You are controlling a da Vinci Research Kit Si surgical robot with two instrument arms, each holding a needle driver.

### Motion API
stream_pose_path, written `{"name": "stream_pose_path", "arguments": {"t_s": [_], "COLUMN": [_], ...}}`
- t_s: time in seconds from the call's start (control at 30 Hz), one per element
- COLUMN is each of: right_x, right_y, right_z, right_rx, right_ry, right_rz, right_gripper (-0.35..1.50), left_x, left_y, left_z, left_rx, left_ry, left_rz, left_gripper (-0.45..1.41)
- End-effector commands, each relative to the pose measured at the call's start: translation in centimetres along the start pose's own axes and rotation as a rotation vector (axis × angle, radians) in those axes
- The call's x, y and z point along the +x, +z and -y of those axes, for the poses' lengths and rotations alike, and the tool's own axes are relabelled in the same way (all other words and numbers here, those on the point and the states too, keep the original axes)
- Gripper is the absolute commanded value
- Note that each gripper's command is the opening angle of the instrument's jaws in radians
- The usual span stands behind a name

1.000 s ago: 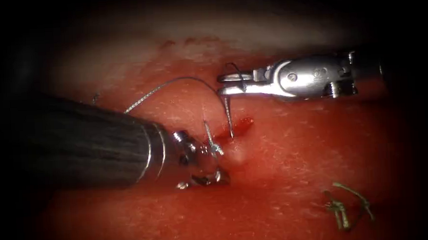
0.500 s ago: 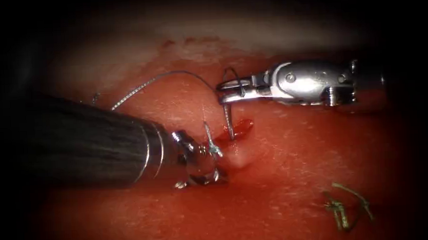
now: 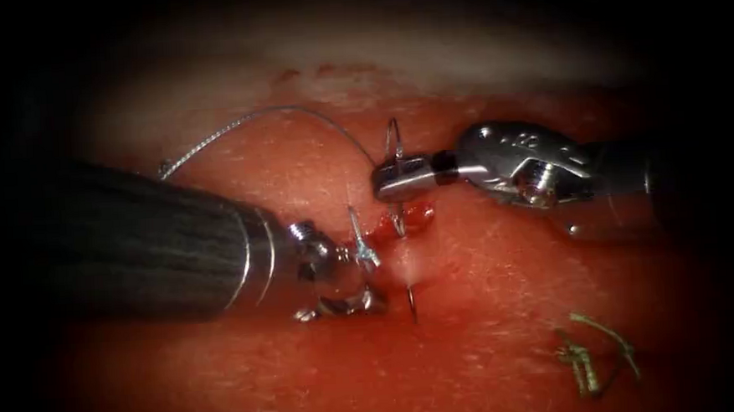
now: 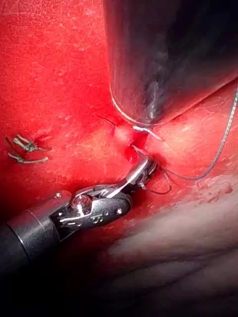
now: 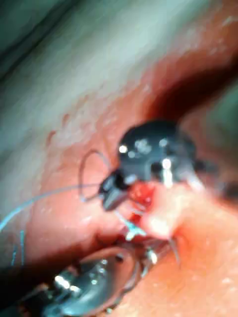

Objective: Wound Closure

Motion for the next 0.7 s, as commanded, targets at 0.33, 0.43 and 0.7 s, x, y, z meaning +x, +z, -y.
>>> {"name": "stream_pose_path", "arguments": {"t_s": [0.33, 0.43, 0.7], "right_x": [-0.32, -0.44, -0.59], "right_y": [0.12, 0.13, 0.09], "right_z": [-0.02, 0.08, 0.31], "right_rx": [0.088, 0.104, 0.148], "right_ry": [0.380, 0.431, 0.520], "right_rz": [-0.030, -0.007, 0.031], "right_gripper": [-0.35, -0.35, 0.04], "left_x": [0.04, 0.05, 0.10], "left_y": [0.03, 0.00, -0.15], "left_z": [-0.08, -0.08, -0.14], "left_rx": [-0.005, -0.003, 0.033], "left_ry": [-0.005, -0.006, 0.138], "left_rz": [-0.002, -0.005, -0.061], "left_gripper": [-0.06, -0.06, 0.11]}}
